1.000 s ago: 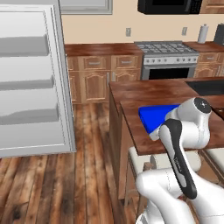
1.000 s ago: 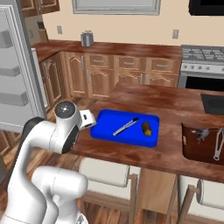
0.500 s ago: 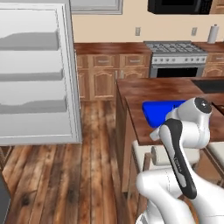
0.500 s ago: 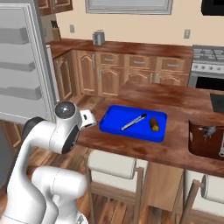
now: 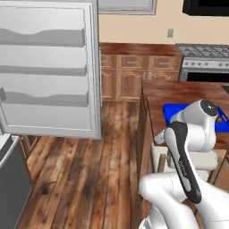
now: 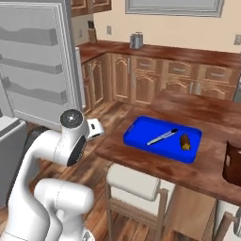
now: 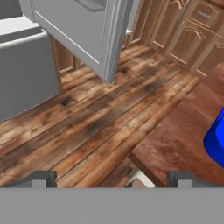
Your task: Gather the onion and sweet potato from the fridge and place them on a tray on the dining counter. Then gather the chicken drumstick and fish from the fridge and place them on the other tray.
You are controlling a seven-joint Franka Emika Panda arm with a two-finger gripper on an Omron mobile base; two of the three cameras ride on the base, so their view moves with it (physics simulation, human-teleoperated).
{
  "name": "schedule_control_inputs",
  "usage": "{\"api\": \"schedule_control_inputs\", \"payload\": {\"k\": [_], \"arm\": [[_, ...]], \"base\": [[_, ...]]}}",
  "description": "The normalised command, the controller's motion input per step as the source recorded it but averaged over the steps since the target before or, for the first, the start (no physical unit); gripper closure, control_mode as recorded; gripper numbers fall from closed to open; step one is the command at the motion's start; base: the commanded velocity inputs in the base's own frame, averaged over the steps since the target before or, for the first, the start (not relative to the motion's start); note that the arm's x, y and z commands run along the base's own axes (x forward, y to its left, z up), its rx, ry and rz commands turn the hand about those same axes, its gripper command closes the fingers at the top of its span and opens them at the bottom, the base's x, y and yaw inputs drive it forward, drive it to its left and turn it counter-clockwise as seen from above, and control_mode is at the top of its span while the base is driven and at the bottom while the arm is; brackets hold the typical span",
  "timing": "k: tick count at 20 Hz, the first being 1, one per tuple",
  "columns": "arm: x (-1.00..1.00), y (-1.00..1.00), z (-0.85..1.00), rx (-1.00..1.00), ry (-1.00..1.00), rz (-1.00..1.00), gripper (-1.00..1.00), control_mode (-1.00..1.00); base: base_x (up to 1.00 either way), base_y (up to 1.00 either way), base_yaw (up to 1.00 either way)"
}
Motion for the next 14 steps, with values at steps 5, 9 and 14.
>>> {"api": "schedule_control_inputs", "payload": {"k": [5, 9, 14], "arm": [[0.00, 0.00, 0.00, 0.00, 0.00, 0.00, -1.00, 1.00], [0.00, 0.00, 0.00, 0.00, 0.00, 0.00, -1.00, 1.00], [0.00, 0.00, 0.00, 0.00, 0.00, 0.00, -1.00, 1.00]], "base": [[-0.04, 0.23, 0.30], [-0.03, 0.30, 0.27], [-0.12, 0.33, 0.25]]}}
